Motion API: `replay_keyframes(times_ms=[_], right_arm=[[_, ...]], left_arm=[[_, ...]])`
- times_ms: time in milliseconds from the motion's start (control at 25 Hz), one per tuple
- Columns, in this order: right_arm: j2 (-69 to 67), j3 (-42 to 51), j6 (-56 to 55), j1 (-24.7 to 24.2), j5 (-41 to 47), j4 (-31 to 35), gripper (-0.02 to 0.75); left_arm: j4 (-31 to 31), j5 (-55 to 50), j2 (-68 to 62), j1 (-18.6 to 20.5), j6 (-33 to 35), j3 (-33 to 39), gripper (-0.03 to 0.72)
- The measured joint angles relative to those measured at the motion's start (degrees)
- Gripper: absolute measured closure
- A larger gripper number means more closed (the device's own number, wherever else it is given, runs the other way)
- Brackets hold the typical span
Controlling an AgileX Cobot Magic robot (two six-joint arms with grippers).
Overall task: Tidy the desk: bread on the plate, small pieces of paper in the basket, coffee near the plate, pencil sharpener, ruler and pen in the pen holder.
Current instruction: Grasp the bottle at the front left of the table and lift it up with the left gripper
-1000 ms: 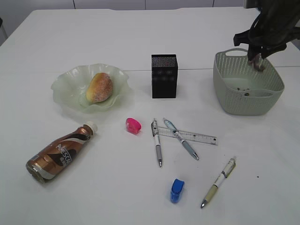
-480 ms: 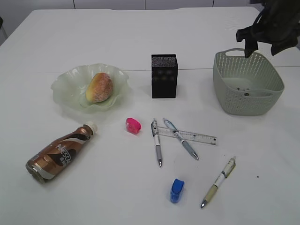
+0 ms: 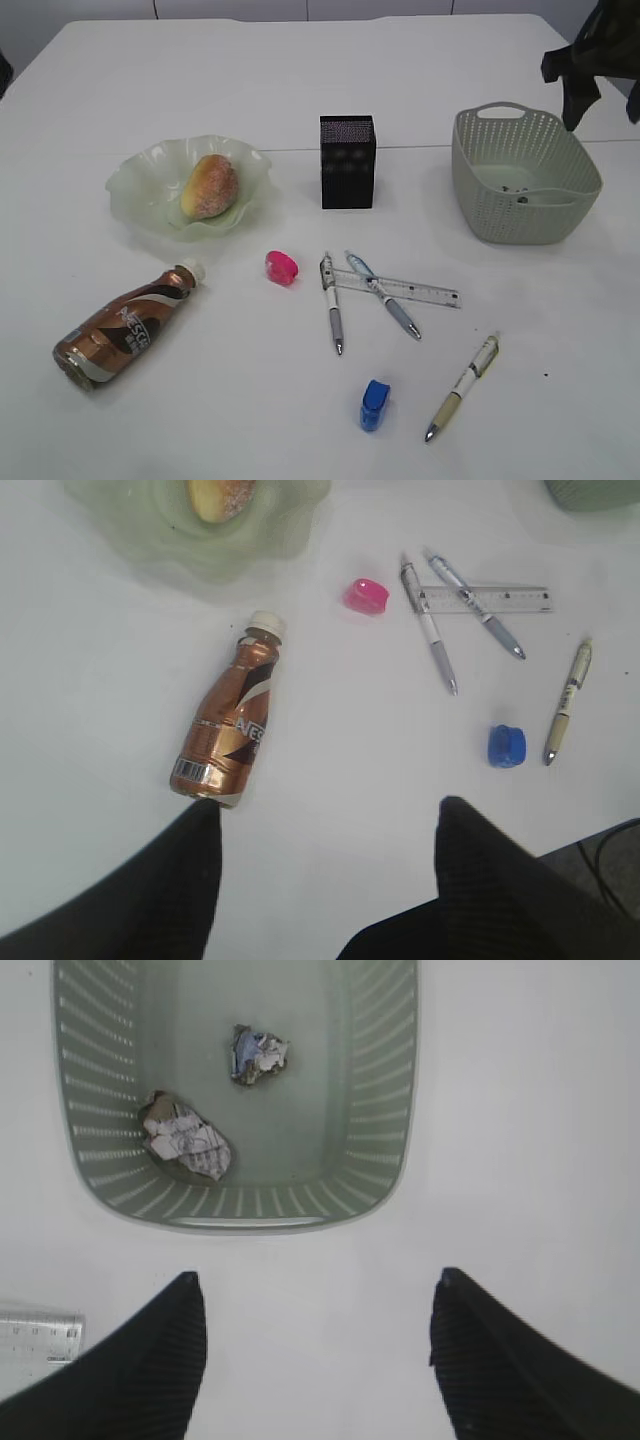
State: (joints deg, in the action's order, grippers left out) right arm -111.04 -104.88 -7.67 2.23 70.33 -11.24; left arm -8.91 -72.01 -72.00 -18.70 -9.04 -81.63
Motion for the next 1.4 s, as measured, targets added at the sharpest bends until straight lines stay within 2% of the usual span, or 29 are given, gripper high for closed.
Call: replay_keyframes(times_ms=[240,480,720,880,1120,1400], right_arm=[[3.53,2.38,5.76,0.00,0.12,7.38,0.196],[12.17,8.13,8.74,0.00,0.43,9.47,0.196],[23.14,19.86,12.61,0.00,0.43,16.83,0.197],[30.24,28.29,13.48,0.00,0.44,21.70,0.197],[38.99,34.95,15.29,0.00,0.74,22.81,0.197],[44.17,35.32,15.63,0.00,0.96,22.81,0.197]], left_arm=[[1.85,0.00,-5.63,0.00,1.90,0.00,0.199],[4.71,0.33,-12.10,0.00,3.14,0.00,0.179],[8.51,0.64,-18.70,0.00,5.10,0.00,0.065],[9.96,0.87,-23.71,0.00,6.20,0.00,0.056],[10.18,1.59,-30.66,-0.87,9.04,0.00,0.062],[10.86,4.98,-37.03,-4.75,11.86,0.00,0.069]])
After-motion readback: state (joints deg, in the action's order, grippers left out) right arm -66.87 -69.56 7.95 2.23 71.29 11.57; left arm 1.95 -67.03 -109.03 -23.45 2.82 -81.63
